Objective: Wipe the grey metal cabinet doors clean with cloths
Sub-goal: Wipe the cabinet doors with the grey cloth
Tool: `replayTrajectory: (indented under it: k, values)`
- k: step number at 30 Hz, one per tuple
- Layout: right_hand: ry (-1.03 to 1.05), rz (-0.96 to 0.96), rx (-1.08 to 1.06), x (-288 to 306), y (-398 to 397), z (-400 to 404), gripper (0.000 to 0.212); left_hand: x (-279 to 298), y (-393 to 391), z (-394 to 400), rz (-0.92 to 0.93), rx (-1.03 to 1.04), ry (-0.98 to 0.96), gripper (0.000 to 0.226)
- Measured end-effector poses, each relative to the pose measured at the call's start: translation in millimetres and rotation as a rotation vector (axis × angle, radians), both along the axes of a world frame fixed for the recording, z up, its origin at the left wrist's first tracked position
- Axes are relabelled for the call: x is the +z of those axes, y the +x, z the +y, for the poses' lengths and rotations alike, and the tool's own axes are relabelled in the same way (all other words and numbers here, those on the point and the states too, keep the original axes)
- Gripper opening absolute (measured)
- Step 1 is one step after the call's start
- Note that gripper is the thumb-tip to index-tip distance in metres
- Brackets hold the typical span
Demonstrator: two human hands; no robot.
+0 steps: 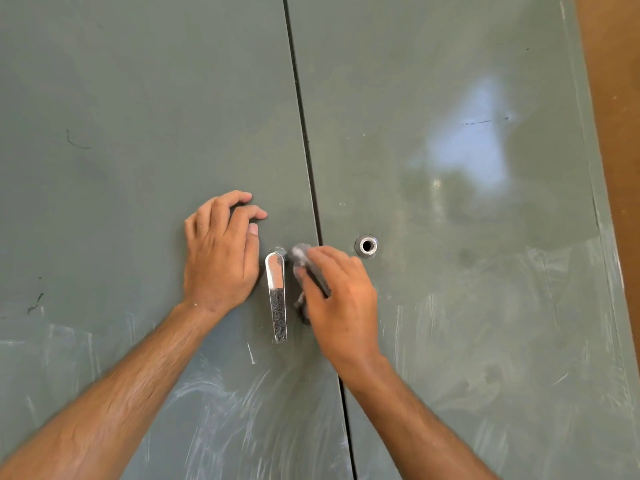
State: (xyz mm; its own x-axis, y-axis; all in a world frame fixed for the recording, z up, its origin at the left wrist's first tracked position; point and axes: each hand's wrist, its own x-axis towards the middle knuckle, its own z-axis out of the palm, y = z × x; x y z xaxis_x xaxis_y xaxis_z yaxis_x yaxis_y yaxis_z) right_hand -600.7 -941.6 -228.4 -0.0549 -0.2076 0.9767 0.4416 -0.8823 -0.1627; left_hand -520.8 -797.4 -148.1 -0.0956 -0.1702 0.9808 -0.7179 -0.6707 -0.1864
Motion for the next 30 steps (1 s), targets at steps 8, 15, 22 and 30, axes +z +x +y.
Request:
replayTrajectory:
  k: [8,15,22,30]
  values:
    - [-0.25,0.435,-0.017,28,-26,-11,0.02,1,1,0,-0.002,0.008,0.014,0.022]
    - [-0.229,0.436,0.049,23,-30,-12,0.01,0,-1,3,0.012,-0.018,0.024,0.022]
    - [0.152,0.413,0.448,10,-50,-26,0.028,-9,-26,2,0.148,-0.307,-0.096,0.018]
    - [0.404,0.62,1.006,19,-90,-52,0.042,-67,-132,-15,0.982,-0.586,0.059,0.055]
